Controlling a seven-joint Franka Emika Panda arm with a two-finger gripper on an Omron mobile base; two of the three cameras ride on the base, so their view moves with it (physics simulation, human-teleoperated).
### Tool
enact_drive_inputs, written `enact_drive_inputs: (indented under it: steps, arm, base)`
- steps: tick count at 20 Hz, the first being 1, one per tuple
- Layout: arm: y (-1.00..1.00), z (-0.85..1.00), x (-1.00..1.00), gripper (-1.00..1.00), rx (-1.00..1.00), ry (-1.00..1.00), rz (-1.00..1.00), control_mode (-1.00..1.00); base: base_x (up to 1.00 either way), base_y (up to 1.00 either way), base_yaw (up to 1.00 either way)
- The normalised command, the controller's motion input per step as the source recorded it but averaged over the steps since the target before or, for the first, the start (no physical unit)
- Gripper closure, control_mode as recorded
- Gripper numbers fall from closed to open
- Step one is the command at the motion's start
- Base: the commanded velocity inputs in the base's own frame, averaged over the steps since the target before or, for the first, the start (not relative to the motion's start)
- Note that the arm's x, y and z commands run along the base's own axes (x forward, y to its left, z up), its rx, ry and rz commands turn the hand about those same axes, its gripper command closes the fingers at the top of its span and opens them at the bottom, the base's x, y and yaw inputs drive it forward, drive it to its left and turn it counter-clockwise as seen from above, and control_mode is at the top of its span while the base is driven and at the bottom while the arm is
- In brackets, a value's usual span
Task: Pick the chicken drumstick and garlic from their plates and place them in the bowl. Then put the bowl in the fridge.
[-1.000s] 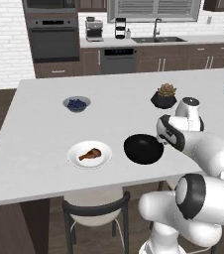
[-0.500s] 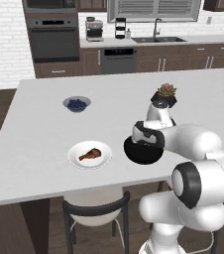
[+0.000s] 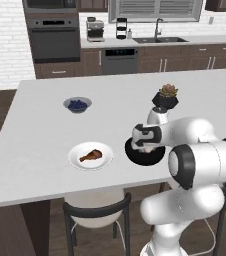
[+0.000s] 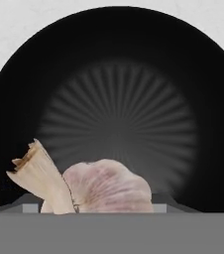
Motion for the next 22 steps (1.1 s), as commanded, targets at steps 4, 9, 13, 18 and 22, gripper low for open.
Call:
enact_drive_inputs:
  steps: [4,9,13,18,22]
  arm:
    - [0.00,-0.23,0.06,1.00,0.00,0.00,0.00,-1.00]
    - [0.00,-0.16,0.02,1.00,0.00,0.00,0.00,-1.00]
    - [0.01,-0.11,0.01,-1.00,0.00,0.02,0.00,-1.00]
    - [0.00,0.00,0.00,-1.00,0.00,0.00,0.00,-1.00]
    - [0.03,0.06,0.00,-1.00,0.00,0.00,0.00,-1.00]
  base:
    - [0.00,0.00,0.00]
    - [0.00,0.00,0.00]
    - [0.00,0.00,0.00]
    - [0.00,0.00,0.00]
    - [0.00,0.00,0.00]
